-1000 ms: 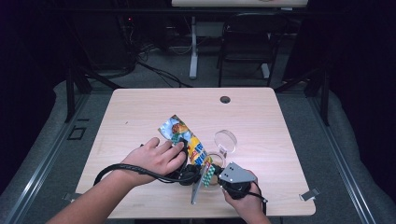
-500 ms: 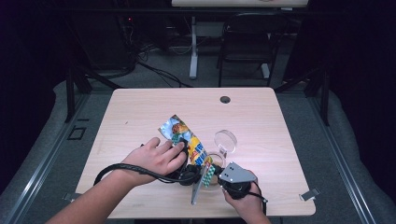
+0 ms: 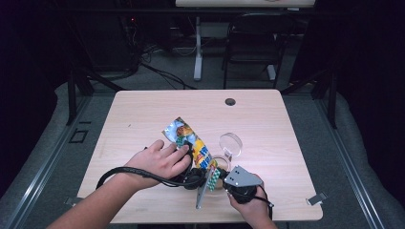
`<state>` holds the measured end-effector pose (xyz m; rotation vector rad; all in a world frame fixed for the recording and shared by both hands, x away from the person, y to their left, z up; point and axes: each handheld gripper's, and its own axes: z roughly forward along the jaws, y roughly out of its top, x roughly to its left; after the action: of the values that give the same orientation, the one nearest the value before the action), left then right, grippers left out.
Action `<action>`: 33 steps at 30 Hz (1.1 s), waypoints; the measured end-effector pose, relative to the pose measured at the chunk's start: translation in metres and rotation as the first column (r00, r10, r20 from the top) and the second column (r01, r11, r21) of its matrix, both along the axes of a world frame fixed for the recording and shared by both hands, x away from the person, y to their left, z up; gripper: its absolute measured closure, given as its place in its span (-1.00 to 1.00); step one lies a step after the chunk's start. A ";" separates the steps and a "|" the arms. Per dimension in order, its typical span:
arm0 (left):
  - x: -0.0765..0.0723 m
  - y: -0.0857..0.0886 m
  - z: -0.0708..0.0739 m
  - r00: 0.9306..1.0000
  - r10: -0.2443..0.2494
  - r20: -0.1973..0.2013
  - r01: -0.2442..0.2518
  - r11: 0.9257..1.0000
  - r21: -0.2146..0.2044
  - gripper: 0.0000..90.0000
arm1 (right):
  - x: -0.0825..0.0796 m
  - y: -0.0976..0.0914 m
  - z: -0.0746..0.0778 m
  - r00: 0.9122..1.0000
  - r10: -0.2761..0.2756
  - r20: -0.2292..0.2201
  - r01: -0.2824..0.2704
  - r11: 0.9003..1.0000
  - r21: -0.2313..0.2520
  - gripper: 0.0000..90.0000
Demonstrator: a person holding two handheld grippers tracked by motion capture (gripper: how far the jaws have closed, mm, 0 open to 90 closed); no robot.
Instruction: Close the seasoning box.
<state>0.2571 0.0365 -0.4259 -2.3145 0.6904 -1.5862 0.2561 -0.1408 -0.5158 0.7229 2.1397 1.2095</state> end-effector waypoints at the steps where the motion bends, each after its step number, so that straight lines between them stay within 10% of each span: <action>1: 0.000 0.000 0.000 1.000 0.000 0.000 0.000 1.000 0.001 0.95 | 0.000 0.000 0.000 1.000 0.000 0.000 0.000 1.000 0.001 1.00; 33: 0.000 -0.001 0.001 1.000 -0.005 0.006 0.005 1.000 0.008 0.95 | -0.001 0.001 0.000 1.000 0.005 -0.001 -0.005 1.000 0.002 1.00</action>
<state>0.2569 0.0354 -0.4245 -2.3039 0.7009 -1.5890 0.2554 -0.1401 -0.5157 0.7195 2.1425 1.2145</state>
